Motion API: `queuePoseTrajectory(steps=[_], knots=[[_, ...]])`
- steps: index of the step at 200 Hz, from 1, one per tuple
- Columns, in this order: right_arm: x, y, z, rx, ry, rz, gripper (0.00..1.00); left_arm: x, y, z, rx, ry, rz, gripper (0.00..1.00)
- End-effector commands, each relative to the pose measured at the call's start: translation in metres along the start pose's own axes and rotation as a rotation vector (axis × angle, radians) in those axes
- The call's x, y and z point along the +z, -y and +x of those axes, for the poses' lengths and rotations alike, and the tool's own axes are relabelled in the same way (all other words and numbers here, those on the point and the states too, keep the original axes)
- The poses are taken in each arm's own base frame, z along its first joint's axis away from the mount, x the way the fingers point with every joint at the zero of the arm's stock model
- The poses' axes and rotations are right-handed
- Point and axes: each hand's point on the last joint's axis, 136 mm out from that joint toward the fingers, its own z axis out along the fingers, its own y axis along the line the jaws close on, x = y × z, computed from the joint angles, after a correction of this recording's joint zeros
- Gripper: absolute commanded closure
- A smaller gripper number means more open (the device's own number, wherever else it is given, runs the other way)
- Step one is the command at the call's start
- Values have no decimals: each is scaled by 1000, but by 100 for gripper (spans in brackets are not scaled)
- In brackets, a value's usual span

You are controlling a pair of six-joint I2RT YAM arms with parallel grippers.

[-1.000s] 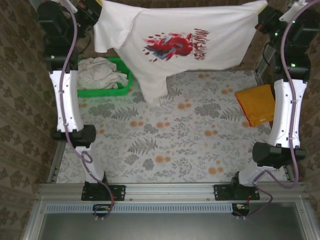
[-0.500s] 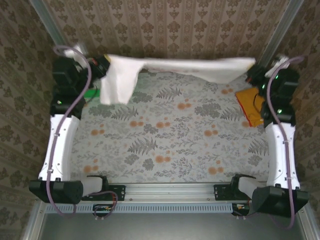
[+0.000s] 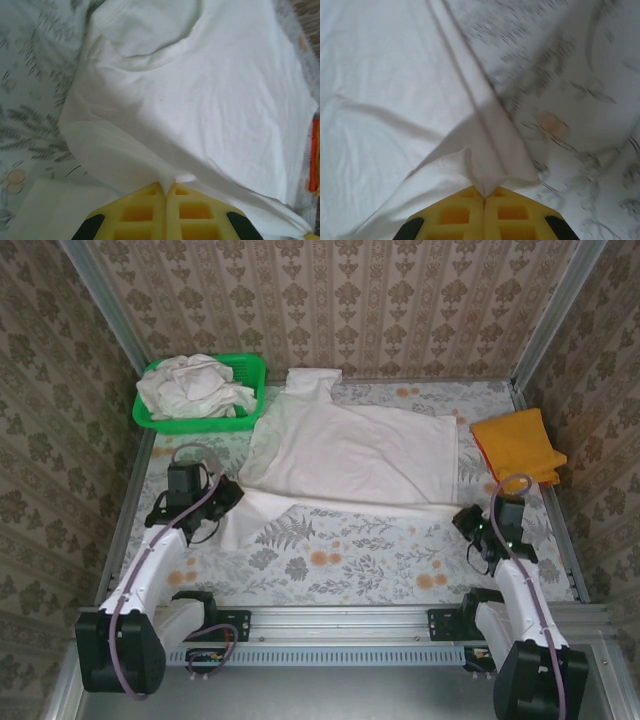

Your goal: Fold and stack the t-shirts

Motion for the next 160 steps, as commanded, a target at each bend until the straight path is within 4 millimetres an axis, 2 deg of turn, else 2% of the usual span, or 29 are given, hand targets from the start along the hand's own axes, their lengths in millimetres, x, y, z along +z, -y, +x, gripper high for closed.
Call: queuePoseTrajectory(steps=[1, 51, 58, 107, 111, 117, 126, 134, 147, 160], knots=[[-3, 12, 2, 85, 36, 26, 100, 0, -22, 12, -44, -34, -57, 100], [-18, 36, 13, 78, 62, 107, 100, -8, -50, 32, -127, -65, -107, 100], [-19, 42, 20, 85, 45, 128, 100, -9, -54, 35, -139, -70, -115, 100], [-23, 46, 24, 137, 57, 126, 100, -22, -73, 50, -175, -68, -169, 100], [-24, 45, 23, 132, 58, 127, 95, -23, -73, 51, -177, -66, -172, 100], [-26, 43, 21, 122, 65, 122, 81, -24, -73, 52, -178, -68, -167, 96], [-29, 39, 18, 104, 73, 113, 57, -25, -67, 53, -173, -76, -140, 78], [-33, 36, 14, 84, 86, 109, 41, -27, -63, 53, -171, -79, -127, 62], [-39, 31, 6, 55, 119, 107, 28, -33, -61, 48, -154, -68, -146, 45], [-45, 22, -4, 18, 158, 89, 21, -42, -56, 35, -112, -26, -162, 33]])
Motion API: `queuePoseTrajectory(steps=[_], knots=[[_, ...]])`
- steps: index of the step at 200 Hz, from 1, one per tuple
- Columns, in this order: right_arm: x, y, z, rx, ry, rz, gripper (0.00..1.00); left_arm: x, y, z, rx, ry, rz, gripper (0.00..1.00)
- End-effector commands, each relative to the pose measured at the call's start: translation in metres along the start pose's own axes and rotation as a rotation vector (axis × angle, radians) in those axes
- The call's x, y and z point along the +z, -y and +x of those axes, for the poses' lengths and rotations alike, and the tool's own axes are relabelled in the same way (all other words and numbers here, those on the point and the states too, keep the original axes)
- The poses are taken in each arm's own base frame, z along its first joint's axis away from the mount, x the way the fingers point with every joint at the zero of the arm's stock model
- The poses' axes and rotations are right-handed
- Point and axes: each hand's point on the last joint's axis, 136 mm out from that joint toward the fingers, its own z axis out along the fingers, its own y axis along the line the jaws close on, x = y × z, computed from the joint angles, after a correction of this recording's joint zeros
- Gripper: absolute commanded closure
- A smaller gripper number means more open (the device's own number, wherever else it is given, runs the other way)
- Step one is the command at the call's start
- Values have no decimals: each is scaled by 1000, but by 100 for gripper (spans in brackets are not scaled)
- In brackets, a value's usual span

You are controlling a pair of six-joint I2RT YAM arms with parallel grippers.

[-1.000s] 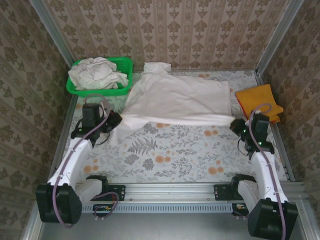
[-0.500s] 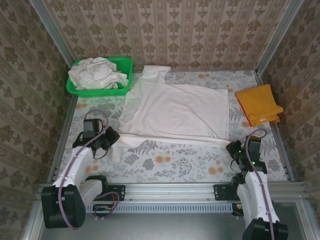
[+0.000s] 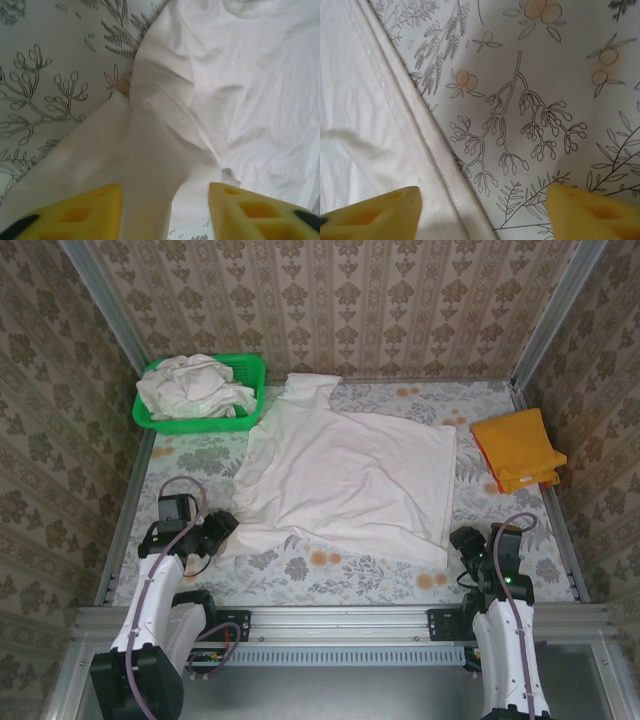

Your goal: Fold and stack the t-shirts

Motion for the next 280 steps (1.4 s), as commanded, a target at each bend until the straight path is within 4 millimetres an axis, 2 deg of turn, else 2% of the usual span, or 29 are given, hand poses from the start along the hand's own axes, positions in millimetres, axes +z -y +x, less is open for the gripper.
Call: queuePoseTrajectory(steps=[1, 25, 37, 55, 73, 79, 106, 135, 168, 199, 239, 280], knots=[[-16, -11, -21, -59, 86, -1, 21, -18, 6, -11, 49, 43, -33, 33], [-18, -42, -41, -124, 137, -94, 18, -32, 42, -40, 177, 150, 0, 15], [-14, -59, -48, -154, 132, -133, 18, -27, 67, -50, 261, 171, 27, 9], [-3, -88, -54, -236, 106, -164, 18, -8, 103, -62, 354, 167, 79, 5], [12, -121, -52, -364, 75, -163, 17, 21, 134, -75, 434, 146, 97, 4], [16, -136, -51, -408, 66, -170, 17, 31, 141, -79, 454, 136, 97, 4], [60, -171, -41, -493, -10, -136, 16, 76, 160, -86, 470, 61, 94, 4], [107, -187, -43, -477, -51, -100, 22, 116, 157, -70, 455, -35, 79, 4], [148, -194, -49, -476, -105, -30, 28, 139, 133, -52, 421, -90, 30, 4], [182, -183, -57, -411, -179, 30, 31, 146, 116, -40, 401, -131, -8, 5], [208, -179, -67, -340, -215, 71, 29, 151, 107, -20, 366, -165, -17, 5], [227, -200, -85, -319, -197, 62, 27, 154, 119, -23, 350, -136, 15, 5]])
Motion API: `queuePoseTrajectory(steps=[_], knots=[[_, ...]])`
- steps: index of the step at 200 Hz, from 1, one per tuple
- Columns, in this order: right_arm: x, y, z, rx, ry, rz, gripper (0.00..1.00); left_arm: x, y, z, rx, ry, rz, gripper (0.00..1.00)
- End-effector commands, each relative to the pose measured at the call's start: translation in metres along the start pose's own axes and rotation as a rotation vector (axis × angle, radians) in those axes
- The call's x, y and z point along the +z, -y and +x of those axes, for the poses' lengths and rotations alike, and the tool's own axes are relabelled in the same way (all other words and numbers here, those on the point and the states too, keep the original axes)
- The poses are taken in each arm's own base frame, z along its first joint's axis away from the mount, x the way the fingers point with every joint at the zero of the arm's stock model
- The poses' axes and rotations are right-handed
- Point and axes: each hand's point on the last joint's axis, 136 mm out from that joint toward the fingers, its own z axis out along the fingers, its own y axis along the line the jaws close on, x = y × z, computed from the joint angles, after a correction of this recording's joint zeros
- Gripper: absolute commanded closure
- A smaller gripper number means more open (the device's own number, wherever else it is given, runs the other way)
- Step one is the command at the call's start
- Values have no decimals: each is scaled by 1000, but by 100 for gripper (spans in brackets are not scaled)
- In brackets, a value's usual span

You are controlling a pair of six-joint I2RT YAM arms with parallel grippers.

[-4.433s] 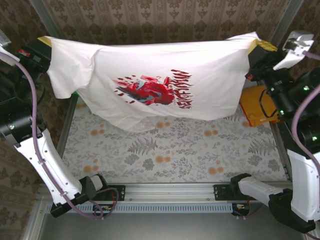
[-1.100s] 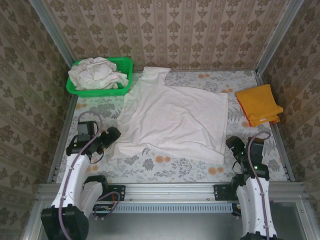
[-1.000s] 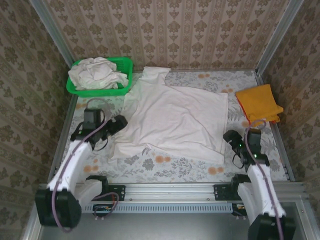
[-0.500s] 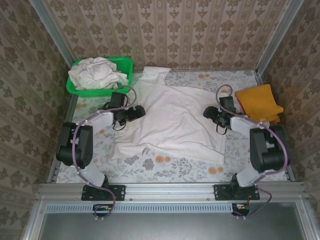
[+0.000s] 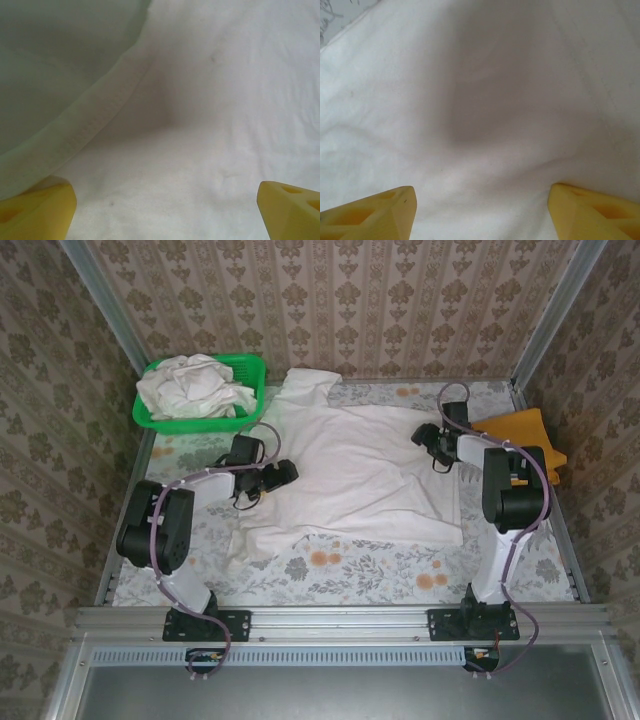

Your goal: Fold and stack the t-shirts

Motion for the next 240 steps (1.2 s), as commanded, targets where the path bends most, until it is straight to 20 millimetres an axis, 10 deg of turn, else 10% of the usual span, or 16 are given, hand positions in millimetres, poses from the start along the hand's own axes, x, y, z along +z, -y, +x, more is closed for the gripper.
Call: queuePoseTrajectory(steps=[1, 72, 122, 188, 240], knots=[[18, 17, 13, 39, -82, 71, 27, 5, -5, 11, -42, -33, -13, 5], [35, -15, -28, -18, -59, -16, 24, 5, 21, -17, -13, 3, 40, 4], [-34, -59, -45, -123, 58, -188, 21, -66, 50, -22, 137, 167, 32, 0], [-133, -57, 11, -245, 135, -302, 19, -155, -7, 67, 197, 141, -112, 0], [-176, -24, 58, -303, 147, -286, 18, -157, -31, 140, 207, 76, -89, 0]])
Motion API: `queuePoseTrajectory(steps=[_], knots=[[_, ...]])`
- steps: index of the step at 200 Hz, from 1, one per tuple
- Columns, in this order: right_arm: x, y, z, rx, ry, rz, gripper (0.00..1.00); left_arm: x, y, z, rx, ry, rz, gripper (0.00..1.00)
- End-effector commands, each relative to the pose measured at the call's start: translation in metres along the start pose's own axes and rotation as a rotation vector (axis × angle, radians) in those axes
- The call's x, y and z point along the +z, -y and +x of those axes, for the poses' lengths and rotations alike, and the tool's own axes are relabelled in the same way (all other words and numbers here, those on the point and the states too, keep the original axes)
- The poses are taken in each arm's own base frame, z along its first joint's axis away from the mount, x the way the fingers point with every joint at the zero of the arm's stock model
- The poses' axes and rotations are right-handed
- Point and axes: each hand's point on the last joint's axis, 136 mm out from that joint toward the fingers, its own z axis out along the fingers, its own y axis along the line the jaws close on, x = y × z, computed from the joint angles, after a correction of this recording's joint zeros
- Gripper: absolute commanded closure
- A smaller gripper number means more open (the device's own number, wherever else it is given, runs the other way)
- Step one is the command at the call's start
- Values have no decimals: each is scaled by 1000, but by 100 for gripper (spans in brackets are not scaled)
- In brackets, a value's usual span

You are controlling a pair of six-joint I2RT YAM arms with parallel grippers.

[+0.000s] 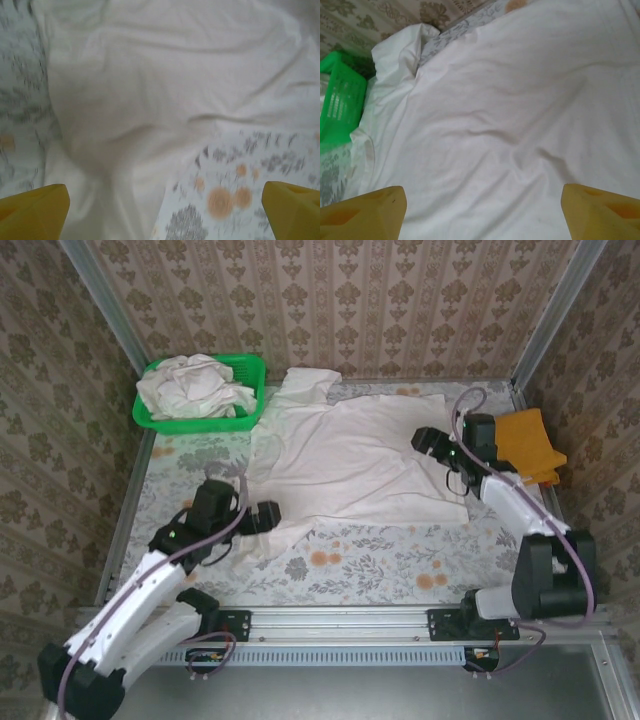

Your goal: Fold and stack the t-shirts

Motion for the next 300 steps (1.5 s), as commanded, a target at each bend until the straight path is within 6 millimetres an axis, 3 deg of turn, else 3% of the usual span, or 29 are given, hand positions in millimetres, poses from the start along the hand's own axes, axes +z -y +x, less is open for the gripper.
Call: queuePoseTrajectory(steps=[1, 27, 82, 113, 134, 164, 220, 239, 272, 300], knots=[[-17, 5, 18, -48, -17, 12, 18, 3, -25, 40, -39, -86, -84, 0], [-24, 12, 26, -46, 6, 29, 17, 19, -27, 65, -5, -136, -61, 0], [-14, 12, 34, 6, -1, -1, 17, 41, -40, 94, 58, -183, -52, 2], [-10, 10, 33, 16, -5, -11, 17, 49, -43, 102, 51, -186, -42, 25], [-10, 9, 32, 14, -2, -12, 17, 48, -42, 107, 58, -203, -32, 27], [-7, 10, 34, 19, -11, -9, 17, 47, -41, 104, 75, -191, -37, 48], [-9, 7, 37, 31, -17, -16, 17, 39, -30, 88, 28, -182, -41, 100], [-18, 12, 42, 69, -22, 35, 18, 34, -22, 80, -40, -177, -32, 100], [-47, 42, 67, 143, -49, 205, 19, 30, -12, 69, -260, -163, -10, 100], [-74, 66, 86, 139, -24, 312, 20, 30, 9, 57, -424, -164, 102, 100]])
